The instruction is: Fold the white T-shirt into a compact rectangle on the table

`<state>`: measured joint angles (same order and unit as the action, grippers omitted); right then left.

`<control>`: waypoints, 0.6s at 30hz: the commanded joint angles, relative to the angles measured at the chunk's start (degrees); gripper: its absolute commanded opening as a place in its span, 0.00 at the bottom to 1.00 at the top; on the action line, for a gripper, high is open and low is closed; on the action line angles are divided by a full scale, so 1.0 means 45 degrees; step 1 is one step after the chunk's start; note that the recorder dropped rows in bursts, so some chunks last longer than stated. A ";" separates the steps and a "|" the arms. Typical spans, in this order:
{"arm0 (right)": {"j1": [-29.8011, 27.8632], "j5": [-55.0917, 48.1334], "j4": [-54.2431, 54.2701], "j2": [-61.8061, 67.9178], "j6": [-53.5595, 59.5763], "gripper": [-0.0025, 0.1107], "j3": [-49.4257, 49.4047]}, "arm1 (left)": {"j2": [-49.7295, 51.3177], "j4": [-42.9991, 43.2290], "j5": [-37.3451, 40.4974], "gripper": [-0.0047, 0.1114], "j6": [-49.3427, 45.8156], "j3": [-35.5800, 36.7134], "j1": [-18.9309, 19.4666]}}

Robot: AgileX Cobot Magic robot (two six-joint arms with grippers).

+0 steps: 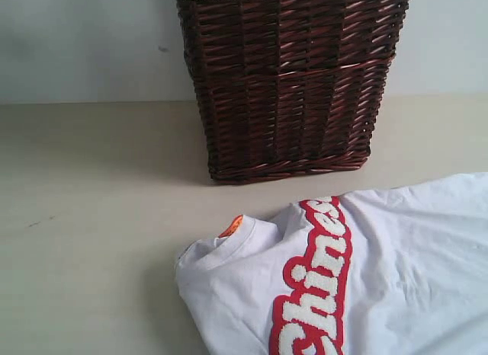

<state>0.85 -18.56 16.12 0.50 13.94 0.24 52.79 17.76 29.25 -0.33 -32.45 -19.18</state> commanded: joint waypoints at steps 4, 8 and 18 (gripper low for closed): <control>-0.0036 0.0050 0.0012 0.0019 0.0114 0.47 -0.0054 | 0.3647 -0.2032 0.1767 0.04 0.0788 -0.3054 -0.0159; -0.0036 0.0050 0.0012 0.0019 0.0114 0.47 -0.0054 | 0.4672 -0.4659 0.1956 0.04 -0.2057 -0.3188 -0.0159; -0.0036 0.0050 0.0012 0.0019 0.0114 0.47 -0.0054 | 0.5818 -1.3980 0.5895 0.04 -1.4260 -0.3158 -0.0170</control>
<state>0.85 -18.56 16.12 0.50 13.94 0.24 79.33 -43.83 55.20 -62.22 -46.41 -19.84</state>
